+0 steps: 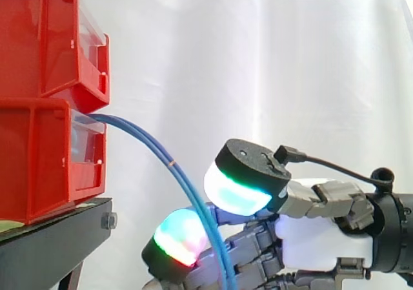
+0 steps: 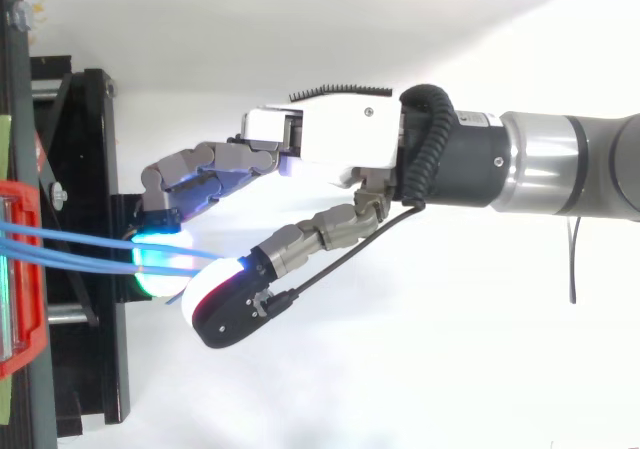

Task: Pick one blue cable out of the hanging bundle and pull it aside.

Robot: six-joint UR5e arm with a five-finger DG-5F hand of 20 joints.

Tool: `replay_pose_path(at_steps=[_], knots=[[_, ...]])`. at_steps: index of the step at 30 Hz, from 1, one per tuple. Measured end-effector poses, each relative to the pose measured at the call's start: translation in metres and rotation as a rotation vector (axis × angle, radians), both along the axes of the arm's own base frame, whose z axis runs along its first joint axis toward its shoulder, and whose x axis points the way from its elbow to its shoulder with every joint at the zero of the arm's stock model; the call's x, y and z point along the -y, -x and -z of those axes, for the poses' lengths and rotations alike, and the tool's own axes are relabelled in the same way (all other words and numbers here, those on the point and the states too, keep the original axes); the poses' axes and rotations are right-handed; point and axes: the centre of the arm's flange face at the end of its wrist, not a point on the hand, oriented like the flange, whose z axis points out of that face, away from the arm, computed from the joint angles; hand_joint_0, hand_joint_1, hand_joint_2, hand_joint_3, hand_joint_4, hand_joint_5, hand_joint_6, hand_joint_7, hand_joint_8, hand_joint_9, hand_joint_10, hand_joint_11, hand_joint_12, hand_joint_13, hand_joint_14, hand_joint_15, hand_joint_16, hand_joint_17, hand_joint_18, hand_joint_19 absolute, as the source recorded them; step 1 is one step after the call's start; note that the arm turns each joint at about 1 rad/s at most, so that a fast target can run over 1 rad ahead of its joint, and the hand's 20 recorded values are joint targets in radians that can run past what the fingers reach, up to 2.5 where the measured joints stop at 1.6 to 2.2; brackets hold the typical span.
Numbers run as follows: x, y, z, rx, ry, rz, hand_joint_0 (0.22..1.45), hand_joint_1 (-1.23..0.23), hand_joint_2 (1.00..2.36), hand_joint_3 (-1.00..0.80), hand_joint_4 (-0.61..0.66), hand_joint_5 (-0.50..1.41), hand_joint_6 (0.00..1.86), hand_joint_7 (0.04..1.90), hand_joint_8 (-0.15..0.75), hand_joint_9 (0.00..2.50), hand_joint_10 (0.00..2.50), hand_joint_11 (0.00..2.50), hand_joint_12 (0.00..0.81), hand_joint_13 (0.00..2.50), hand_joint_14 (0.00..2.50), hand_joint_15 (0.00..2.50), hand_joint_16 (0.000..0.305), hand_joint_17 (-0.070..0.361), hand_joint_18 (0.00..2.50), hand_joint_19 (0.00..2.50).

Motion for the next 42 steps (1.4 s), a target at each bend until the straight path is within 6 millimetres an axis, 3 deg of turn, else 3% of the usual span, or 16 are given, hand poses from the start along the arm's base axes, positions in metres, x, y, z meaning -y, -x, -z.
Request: replay_pose_path(at_steps=[6, 9, 12, 15, 19, 20, 26, 30, 36, 38, 42], knots=[[0.000, 0.002, -0.012, 0.000, 0.008, 0.002, 0.59, -0.76, 1.01, -0.38, 0.12, -0.09, 0.68, 1.12, 0.281, 0.68, 0.00, 0.05, 0.357, 0.48, 0.01, 0.22, 0.046, 0.103, 0.43, 0.43], [0.001, 0.003, -0.019, 0.002, 0.010, 0.003, 0.62, -0.84, 1.01, -0.34, 0.10, -0.15, 0.83, 0.92, 0.285, 0.67, 0.00, 0.12, 0.360, 0.47, 0.01, 0.23, 0.046, 0.104, 0.45, 0.43], [0.000, 0.005, -0.029, 0.004, 0.013, 0.004, 0.69, -0.93, 1.01, -0.38, 0.04, -0.18, 0.88, 0.90, 0.282, 0.65, 0.01, 0.16, 0.362, 0.47, 0.01, 0.22, 0.046, 0.104, 0.48, 0.39], [0.000, 0.008, -0.040, -0.006, 0.015, 0.004, 0.73, -0.94, 1.00, -0.50, 0.08, -0.18, 0.90, 0.84, 0.277, 0.66, 0.01, 0.17, 0.358, 0.48, 0.01, 0.22, 0.046, 0.104, 0.51, 0.39], [0.000, 0.011, -0.048, -0.024, 0.014, 0.005, 0.58, -0.86, 1.00, -0.50, 0.11, -0.18, 0.89, 0.85, 0.294, 0.71, 0.01, 0.20, 0.362, 0.51, 0.01, 0.25, 0.047, 0.105, 0.52, 0.44], [0.001, 0.011, -0.049, -0.029, 0.014, 0.006, 0.51, -0.78, 1.00, -0.50, 0.12, -0.16, 0.88, 0.86, 0.314, 0.73, 0.01, 0.18, 0.377, 0.52, 0.01, 0.27, 0.050, 0.112, 0.53, 0.45], [0.002, 0.012, -0.052, -0.052, 0.015, 0.008, 0.48, -0.57, 1.00, -0.50, 0.12, -0.14, 0.85, 0.91, 0.341, 0.81, 0.01, 0.20, 0.398, 0.56, 0.01, 0.30, 0.054, 0.121, 0.54, 0.49], [0.003, 0.011, -0.055, -0.052, 0.013, 0.009, 0.50, -0.57, 1.00, -0.50, 0.12, -0.13, 0.85, 0.93, 0.337, 0.81, 0.01, 0.19, 0.396, 0.56, 0.01, 0.31, 0.053, 0.118, 0.53, 0.50], [0.008, 0.009, -0.060, -0.050, 0.005, 0.023, 0.60, -0.72, 1.01, -0.31, 0.09, -0.12, 0.86, 1.00, 0.323, 0.83, 0.01, 0.23, 0.370, 0.58, 0.01, 0.31, 0.047, 0.106, 0.55, 0.50], [0.009, 0.009, -0.061, -0.052, 0.003, 0.031, 0.64, -0.83, 1.02, -0.25, 0.07, -0.13, 0.87, 1.01, 0.319, 0.82, 0.01, 0.23, 0.369, 0.59, 0.01, 0.30, 0.046, 0.104, 0.57, 0.49], [0.012, 0.009, -0.062, -0.059, -0.002, 0.040, 0.72, -0.95, 1.02, -0.25, -0.03, -0.14, 0.89, 1.14, 0.303, 0.81, 0.01, 0.24, 0.363, 0.60, 0.01, 0.29, 0.046, 0.103, 0.60, 0.46]])
